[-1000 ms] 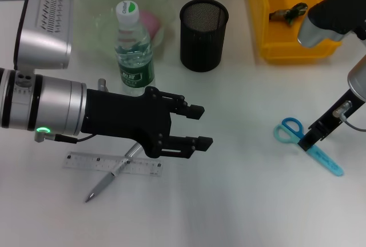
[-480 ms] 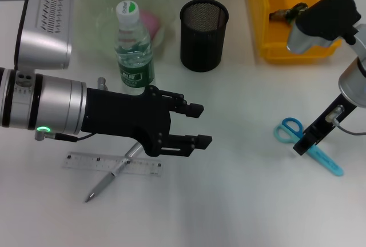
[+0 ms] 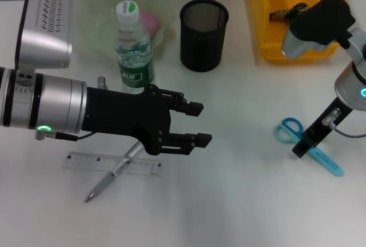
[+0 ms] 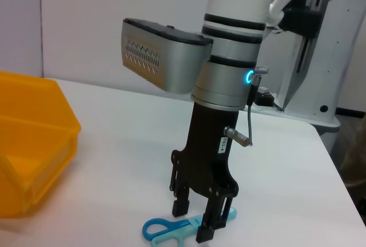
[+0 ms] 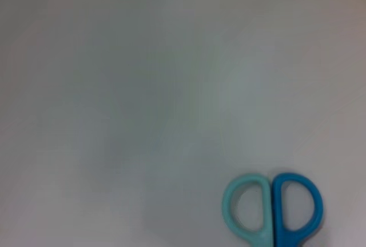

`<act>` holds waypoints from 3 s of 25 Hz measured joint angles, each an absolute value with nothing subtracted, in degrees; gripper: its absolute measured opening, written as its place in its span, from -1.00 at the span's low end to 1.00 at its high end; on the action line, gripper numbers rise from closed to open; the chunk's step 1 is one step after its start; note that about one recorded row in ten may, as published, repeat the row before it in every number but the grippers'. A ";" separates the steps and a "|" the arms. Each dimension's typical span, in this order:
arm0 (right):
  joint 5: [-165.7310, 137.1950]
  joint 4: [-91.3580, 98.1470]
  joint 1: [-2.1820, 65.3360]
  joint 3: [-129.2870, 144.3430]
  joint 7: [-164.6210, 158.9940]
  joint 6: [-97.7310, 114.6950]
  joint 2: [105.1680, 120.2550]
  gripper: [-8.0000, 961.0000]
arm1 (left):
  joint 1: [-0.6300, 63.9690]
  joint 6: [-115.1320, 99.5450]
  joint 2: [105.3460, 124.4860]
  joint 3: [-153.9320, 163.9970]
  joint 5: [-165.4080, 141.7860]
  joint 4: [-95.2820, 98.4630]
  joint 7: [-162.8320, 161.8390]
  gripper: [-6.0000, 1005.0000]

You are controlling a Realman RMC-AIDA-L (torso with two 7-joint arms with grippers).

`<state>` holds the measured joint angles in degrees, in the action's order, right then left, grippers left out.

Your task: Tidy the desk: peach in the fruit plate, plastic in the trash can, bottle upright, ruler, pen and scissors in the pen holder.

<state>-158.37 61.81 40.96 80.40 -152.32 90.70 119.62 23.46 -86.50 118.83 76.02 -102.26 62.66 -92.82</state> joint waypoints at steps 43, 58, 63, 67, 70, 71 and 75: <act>-157.40 66.15 38.23 83.45 -152.07 88.39 119.54 -0.50 | 23.53 -85.78 118.83 75.34 -101.97 62.16 -92.20 0.18; -129.85 80.60 23.33 66.13 -134.46 84.67 119.26 -0.50 | 19.12 -86.28 118.57 71.66 -89.51 58.10 -80.72 0.19; -116.77 77.02 22.39 56.67 -122.92 84.34 119.19 -0.50 | 19.12 -86.33 118.46 71.49 -87.18 53.95 -78.16 0.19; -110.74 71.99 23.83 51.50 -115.55 83.35 119.17 -0.50 | 19.10 -86.39 118.50 71.47 -86.43 52.71 -77.43 0.19; -107.44 66.22 26.14 50.15 -109.54 78.93 119.17 -0.50 | 19.15 -86.40 118.52 71.44 -86.08 51.74 -77.24 0.19; -107.44 66.22 26.14 50.15 -109.54 78.93 119.17 -0.50 | 19.15 -86.40 118.52 71.44 -86.08 51.74 -77.24 0.19; -100.36 56.60 30.33 50.76 -99.37 72.02 119.31 -0.50 | 19.55 -86.40 118.60 71.44 -85.96 50.18 -76.55 0.19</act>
<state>-100.36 56.60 30.33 50.76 -99.37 72.02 119.31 19.55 -86.40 118.60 71.44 -85.96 50.18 -76.55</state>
